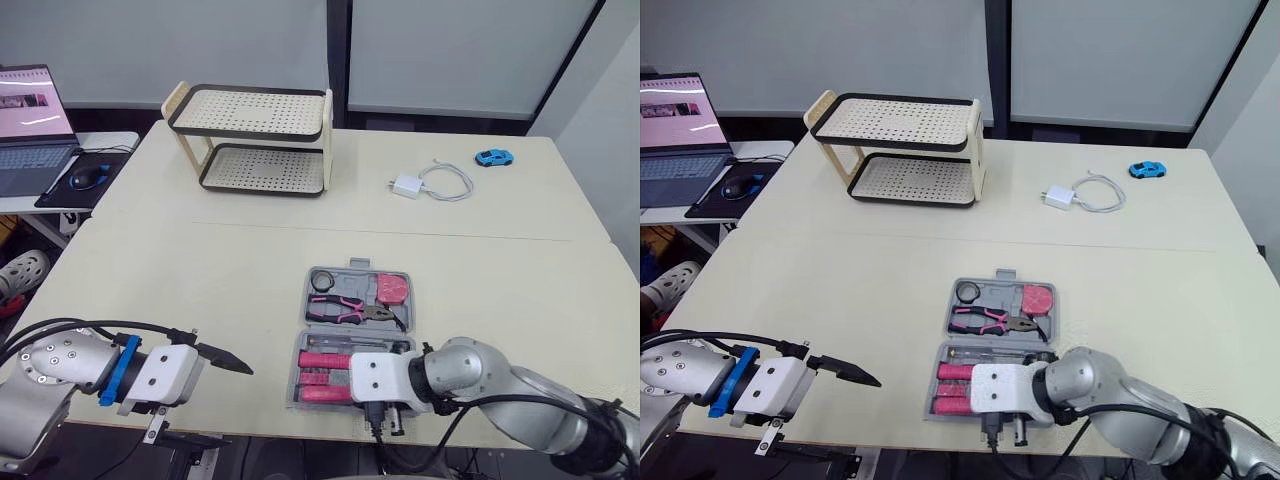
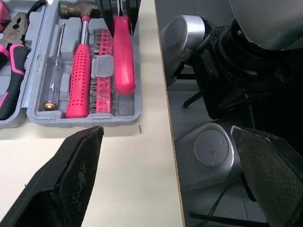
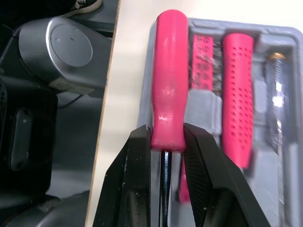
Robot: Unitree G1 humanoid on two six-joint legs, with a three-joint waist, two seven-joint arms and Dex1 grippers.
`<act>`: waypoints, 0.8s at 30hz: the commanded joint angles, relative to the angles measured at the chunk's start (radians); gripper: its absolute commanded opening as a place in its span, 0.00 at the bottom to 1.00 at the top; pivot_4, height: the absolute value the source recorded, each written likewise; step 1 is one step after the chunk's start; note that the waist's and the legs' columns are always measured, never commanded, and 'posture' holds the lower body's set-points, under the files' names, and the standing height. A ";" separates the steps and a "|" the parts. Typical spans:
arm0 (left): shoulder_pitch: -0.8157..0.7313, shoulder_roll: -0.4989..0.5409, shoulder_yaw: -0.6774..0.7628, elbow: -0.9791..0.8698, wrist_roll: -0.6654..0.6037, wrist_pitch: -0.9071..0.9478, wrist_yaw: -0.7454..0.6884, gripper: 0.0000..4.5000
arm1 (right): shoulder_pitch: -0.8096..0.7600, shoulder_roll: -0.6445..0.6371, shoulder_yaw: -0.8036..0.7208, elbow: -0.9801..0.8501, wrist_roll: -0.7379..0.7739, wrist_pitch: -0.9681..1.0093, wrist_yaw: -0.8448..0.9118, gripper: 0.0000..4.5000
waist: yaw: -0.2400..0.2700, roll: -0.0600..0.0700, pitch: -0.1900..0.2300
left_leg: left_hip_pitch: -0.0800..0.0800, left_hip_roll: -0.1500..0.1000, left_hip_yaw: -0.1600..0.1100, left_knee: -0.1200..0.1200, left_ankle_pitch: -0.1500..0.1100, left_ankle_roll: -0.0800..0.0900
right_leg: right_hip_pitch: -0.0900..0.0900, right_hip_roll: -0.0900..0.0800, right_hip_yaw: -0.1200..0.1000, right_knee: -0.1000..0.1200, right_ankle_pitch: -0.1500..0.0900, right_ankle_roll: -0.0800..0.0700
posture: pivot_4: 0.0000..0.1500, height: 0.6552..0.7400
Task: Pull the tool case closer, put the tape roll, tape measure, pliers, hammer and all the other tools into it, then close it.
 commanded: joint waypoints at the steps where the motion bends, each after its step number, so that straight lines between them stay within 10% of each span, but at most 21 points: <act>1: 0.004 0.015 0.027 -0.028 -0.006 -0.007 0.006 1.00 | -0.012 0.015 0.016 0.007 -0.014 -0.012 -0.014 0.15 | 0.000 0.000 0.000 | 0.000 0.000 0.000 0.000 0.000 0.000 | 0.000 0.000 0.000 0.000 0.000 0.000 | 1.00 0.94; 17: -0.009 0.012 0.012 -0.025 -0.002 -0.008 0.021 1.00 | -0.008 0.092 0.034 0.061 -0.006 0.004 -0.038 0.15 | 0.000 0.000 0.000 | 0.000 0.001 0.000 0.000 0.000 0.000 | -0.001 0.001 0.000 0.000 0.000 0.000 | 1.00 0.94; 24: -0.017 0.003 -0.002 -0.023 0.004 -0.009 0.033 1.00 | -0.026 0.119 -0.081 -0.014 0.101 0.043 0.001 0.45 | -0.001 0.000 0.000 | 0.000 0.002 0.000 0.000 0.000 0.000 | -0.001 0.002 0.000 0.000 0.001 -0.001 | 1.00 0.94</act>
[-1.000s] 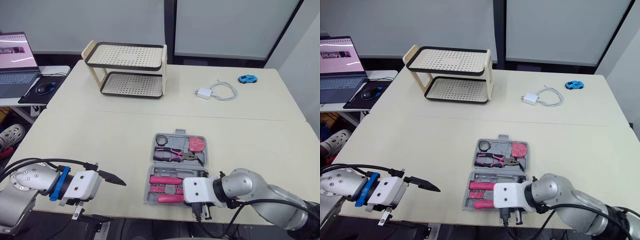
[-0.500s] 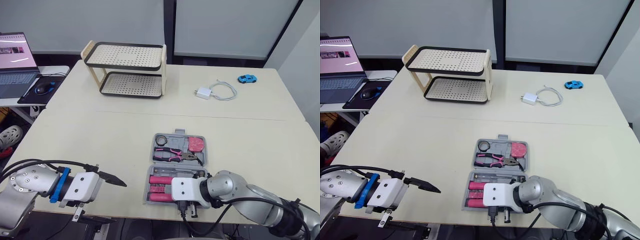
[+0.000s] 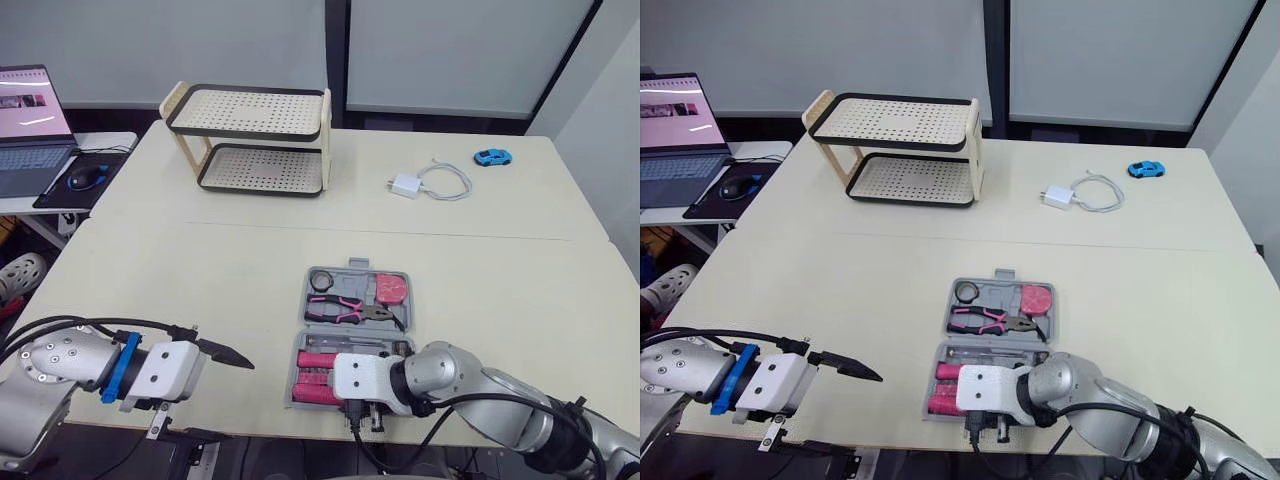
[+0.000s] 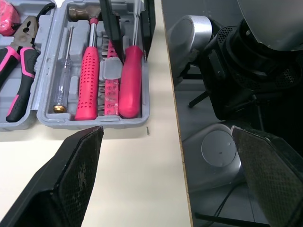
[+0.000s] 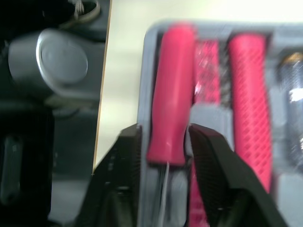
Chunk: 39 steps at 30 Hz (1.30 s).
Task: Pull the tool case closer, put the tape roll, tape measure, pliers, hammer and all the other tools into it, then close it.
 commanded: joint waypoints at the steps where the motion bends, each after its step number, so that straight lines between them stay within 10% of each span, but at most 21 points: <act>1: -0.008 0.002 -0.003 -0.017 0.003 -0.010 0.008 1.00 | -0.023 -0.006 -0.071 -0.089 0.078 0.009 0.046 0.45 | 0.000 0.000 0.000 | 0.000 0.000 0.000 0.000 0.000 0.000 | 0.000 0.000 0.000 0.000 0.000 0.000 | 1.00 0.94; 13: -0.023 0.000 -0.022 -0.015 0.003 -0.005 0.025 1.00 | -0.015 -0.062 -0.026 0.001 0.053 -0.109 0.041 0.01 | 0.000 0.000 0.000 | 0.000 0.000 0.000 0.000 0.000 0.000 | -0.001 0.000 0.000 0.000 0.000 0.000 | 1.00 0.94; 32: -0.009 -0.003 -0.030 -0.028 0.005 0.007 0.057 1.00 | 0.024 -0.073 0.029 0.135 -0.017 -0.203 0.044 0.01 | 0.000 0.000 0.000 | 0.000 0.001 0.000 0.000 0.000 0.000 | -0.001 0.000 0.000 0.000 0.000 -0.001 | 1.00 0.94; 39: -0.011 -0.053 0.032 0.003 -0.081 0.133 0.155 1.00 | 0.058 -0.077 -0.173 -0.029 0.140 -0.238 0.115 0.01 | 0.001 0.000 0.000 | -0.001 0.001 0.000 0.000 0.000 0.000 | -0.001 0.000 0.000 0.000 0.000 -0.001 | 1.00 0.94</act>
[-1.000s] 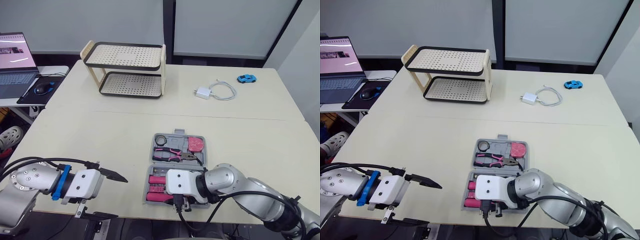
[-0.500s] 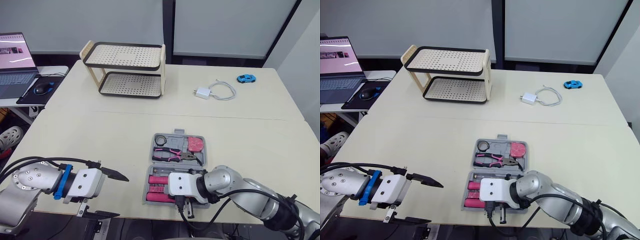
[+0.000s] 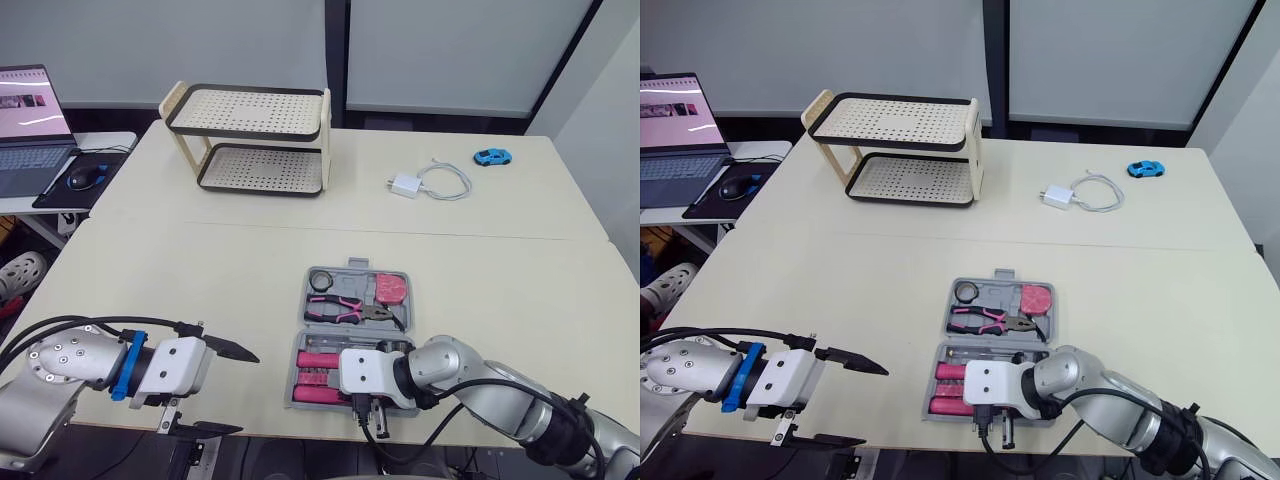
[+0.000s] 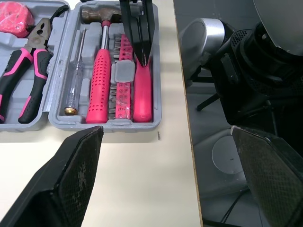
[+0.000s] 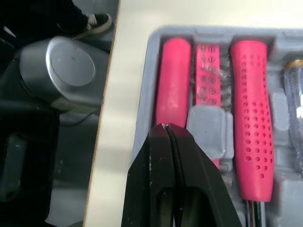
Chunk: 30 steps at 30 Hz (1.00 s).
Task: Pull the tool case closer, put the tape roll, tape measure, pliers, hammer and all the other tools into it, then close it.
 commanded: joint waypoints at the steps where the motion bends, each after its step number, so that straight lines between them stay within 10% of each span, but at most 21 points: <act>1: 0.003 -0.019 0.069 0.019 -0.060 0.087 0.063 1.00 | 0.024 -0.033 -0.144 -0.118 0.094 -0.021 0.041 0.01 | 0.000 0.000 0.000 | 0.000 0.000 0.000 0.000 0.000 0.000 | 0.000 0.000 0.000 0.000 0.000 0.000 | 1.00 0.94; 14: -0.036 -0.123 0.119 0.311 0.059 0.025 0.217 1.00 | 0.521 -0.349 -0.846 0.089 0.117 -0.526 0.203 0.01 | 0.005 -0.001 0.000 | 0.001 0.000 0.001 0.000 0.000 0.000 | 0.002 0.000 0.000 -0.001 0.000 0.000 | 1.00 0.94; 22: -0.077 -0.162 0.086 0.470 0.091 -0.085 0.169 0.53 | 0.711 -0.343 -1.016 0.260 0.095 -0.727 0.237 0.00 | -0.001 -0.001 0.000 | 0.003 0.000 0.001 0.000 0.000 0.000 | 0.004 0.000 0.001 0.000 0.000 0.000 | 1.00 0.94; 30: -0.189 -0.218 -0.034 0.567 0.173 -0.133 0.174 0.00 | 0.591 -0.306 -0.863 0.322 0.002 -0.709 0.169 0.00 | 0.000 -0.001 0.000 | 0.004 0.000 0.002 0.001 0.000 0.000 | 0.006 0.000 0.001 -0.001 0.000 0.000 | 1.00 0.94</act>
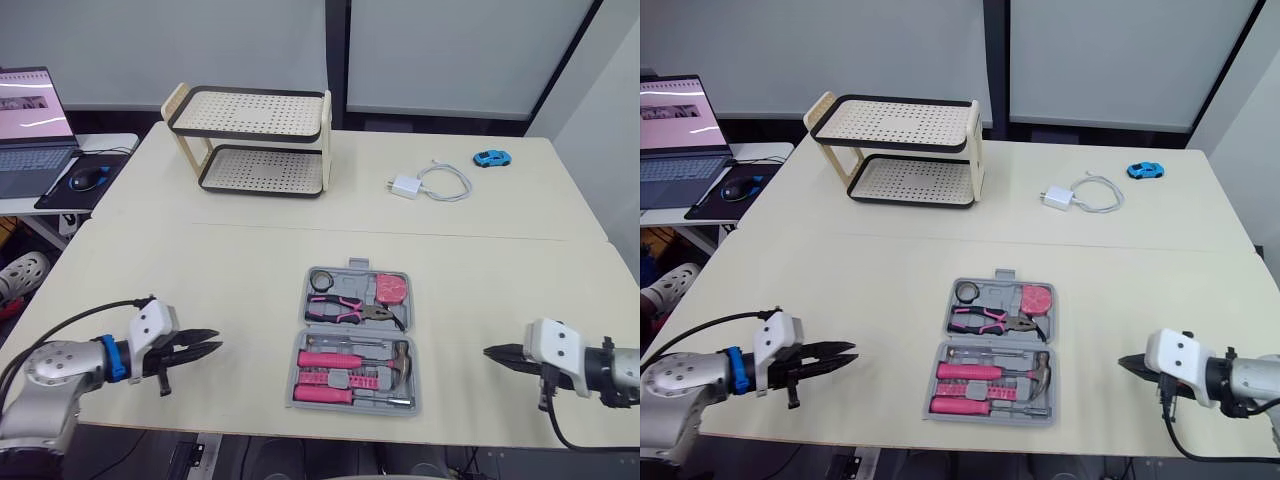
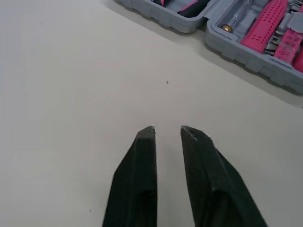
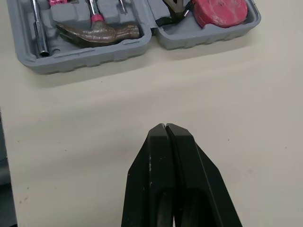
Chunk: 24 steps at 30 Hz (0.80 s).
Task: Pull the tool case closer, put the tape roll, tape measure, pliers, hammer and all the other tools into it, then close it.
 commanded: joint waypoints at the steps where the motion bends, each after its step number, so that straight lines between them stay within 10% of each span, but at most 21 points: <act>1: -0.049 -0.023 -0.048 0.019 0.034 -0.019 0.009 0.00 | -0.084 0.032 0.079 0.032 -0.054 0.009 -0.041 0.00 | -0.001 0.000 0.000 | 0.000 0.000 0.000 0.000 0.000 0.000 | 0.000 0.000 0.000 0.000 0.000 0.000 | 1.00 0.94; 24: -0.428 -0.231 -0.362 0.221 0.224 -0.077 -0.032 0.00 | -0.440 0.233 0.440 0.254 -0.238 0.090 -0.063 0.00 | -0.001 0.000 0.000 | -0.001 -0.002 -0.002 0.001 0.000 0.000 | -0.001 0.000 -0.001 0.001 0.001 0.000 | 1.00 0.94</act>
